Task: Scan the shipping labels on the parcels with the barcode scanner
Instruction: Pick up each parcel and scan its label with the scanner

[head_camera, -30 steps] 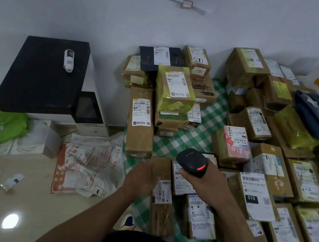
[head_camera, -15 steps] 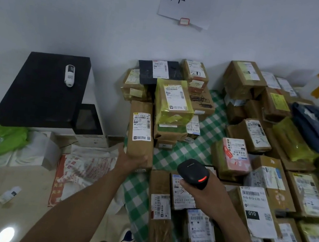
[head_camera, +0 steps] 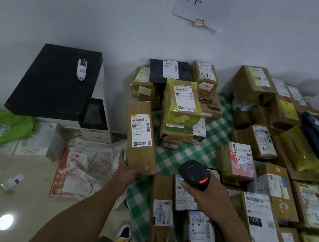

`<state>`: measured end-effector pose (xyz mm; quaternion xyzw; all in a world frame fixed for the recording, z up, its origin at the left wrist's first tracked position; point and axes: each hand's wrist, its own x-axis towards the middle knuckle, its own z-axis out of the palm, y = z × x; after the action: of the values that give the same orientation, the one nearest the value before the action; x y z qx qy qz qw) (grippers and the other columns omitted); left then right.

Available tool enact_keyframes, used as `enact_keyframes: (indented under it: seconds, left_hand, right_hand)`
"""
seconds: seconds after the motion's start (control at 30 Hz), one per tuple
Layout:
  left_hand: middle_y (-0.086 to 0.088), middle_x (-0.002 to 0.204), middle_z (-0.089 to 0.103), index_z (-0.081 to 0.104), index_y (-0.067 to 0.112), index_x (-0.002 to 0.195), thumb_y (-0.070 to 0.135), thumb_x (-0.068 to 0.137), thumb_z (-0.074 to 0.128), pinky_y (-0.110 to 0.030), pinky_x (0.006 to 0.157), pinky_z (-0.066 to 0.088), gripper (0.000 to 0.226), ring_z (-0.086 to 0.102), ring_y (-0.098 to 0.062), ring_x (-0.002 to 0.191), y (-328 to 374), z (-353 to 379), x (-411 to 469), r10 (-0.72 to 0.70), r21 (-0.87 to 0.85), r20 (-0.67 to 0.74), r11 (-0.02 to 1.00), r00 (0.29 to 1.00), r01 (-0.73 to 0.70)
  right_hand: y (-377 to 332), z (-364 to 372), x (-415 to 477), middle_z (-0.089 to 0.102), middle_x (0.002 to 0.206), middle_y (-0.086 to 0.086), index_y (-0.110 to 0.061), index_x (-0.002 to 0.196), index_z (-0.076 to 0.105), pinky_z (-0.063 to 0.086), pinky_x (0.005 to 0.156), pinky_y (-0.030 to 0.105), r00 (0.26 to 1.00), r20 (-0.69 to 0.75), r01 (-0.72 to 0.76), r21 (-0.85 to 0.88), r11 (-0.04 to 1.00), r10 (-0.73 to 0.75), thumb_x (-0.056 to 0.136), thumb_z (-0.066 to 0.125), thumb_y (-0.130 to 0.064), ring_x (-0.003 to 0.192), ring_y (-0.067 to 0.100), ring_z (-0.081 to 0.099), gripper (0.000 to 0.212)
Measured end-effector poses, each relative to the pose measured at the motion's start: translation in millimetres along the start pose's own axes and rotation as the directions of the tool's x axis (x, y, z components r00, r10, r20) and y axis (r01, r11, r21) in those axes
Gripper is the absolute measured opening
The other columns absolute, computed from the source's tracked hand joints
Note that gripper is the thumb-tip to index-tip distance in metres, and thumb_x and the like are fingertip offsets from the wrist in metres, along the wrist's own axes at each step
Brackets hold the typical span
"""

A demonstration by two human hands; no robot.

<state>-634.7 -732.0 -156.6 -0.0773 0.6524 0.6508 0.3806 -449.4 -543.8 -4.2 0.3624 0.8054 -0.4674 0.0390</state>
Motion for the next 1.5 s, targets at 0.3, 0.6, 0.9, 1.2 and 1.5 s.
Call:
enact_keyframes:
  seconds: [0.3,0.6,0.9,1.2,1.5]
  left_hand:
    - [0.003,0.143,0.051,0.021,0.042,0.159,0.015,0.056,0.101,-0.048,0.097,0.058,0.133,0.058,-0.019,0.123,14.8,-0.1,-27.8,0.204,-0.090,-0.093,0.973,0.974,-0.213]
    - [-0.002,0.139,0.061,0.034,0.036,0.149,0.017,0.057,0.101,-0.051,0.085,0.062,0.116,0.068,-0.022,0.120,27.2,32.9,-86.8,0.265,-0.059,0.258,0.964,0.929,-0.258]
    - [0.000,0.133,0.065,0.034,0.029,0.145,0.022,0.062,0.091,-0.036,0.087,0.060,0.101,0.068,-0.020,0.119,30.1,52.7,-122.0,0.219,-0.051,0.457,0.974,0.862,-0.221]
    - [0.001,0.139,0.066,0.040,0.037,0.152,0.047,0.087,0.069,-0.059,0.106,0.050,0.072,0.066,-0.026,0.125,56.5,40.0,-99.9,0.152,-0.152,0.336,0.983,0.929,-0.106]
    - [0.017,0.135,0.054,0.017,0.063,0.153,0.036,0.081,0.082,-0.032,0.090,0.060,0.101,0.057,0.003,0.121,74.8,23.4,-96.3,0.353,0.069,0.129,0.929,0.927,-0.363]
  right_hand:
    - [-2.3,-2.5,-5.4,0.073,0.102,-0.016,-0.041,0.122,0.062,0.049,0.077,0.023,0.999,-0.009,0.033,0.043,0.999,-0.033,0.084,0.082,-0.050,0.093,0.001,0.068,0.044]
    - [-17.7,2.3,-7.7,0.072,0.116,-0.016,-0.035,0.132,0.060,0.055,0.092,0.035,0.978,-0.194,0.112,0.180,0.977,-0.076,0.075,0.085,-0.058,0.108,0.005,0.068,0.067]
    - [-25.3,-4.2,-22.8,0.079,0.113,-0.006,-0.024,0.123,0.070,0.061,0.091,0.043,0.986,-0.148,0.140,0.462,0.876,-0.080,0.062,0.096,-0.021,0.108,0.016,0.075,0.066]
    - [-24.5,-10.1,-26.7,0.079,0.112,-0.003,-0.022,0.121,0.070,0.061,0.093,0.043,0.993,-0.062,0.121,0.475,0.872,-0.104,0.055,0.096,-0.016,0.108,0.018,0.075,0.071]
    - [-35.7,-11.7,-30.1,0.078,0.103,-0.015,-0.042,0.120,0.067,0.059,0.084,0.035,0.991,-0.103,0.118,0.335,0.935,-0.088,0.081,0.088,-0.032,0.096,0.007,0.073,0.045]
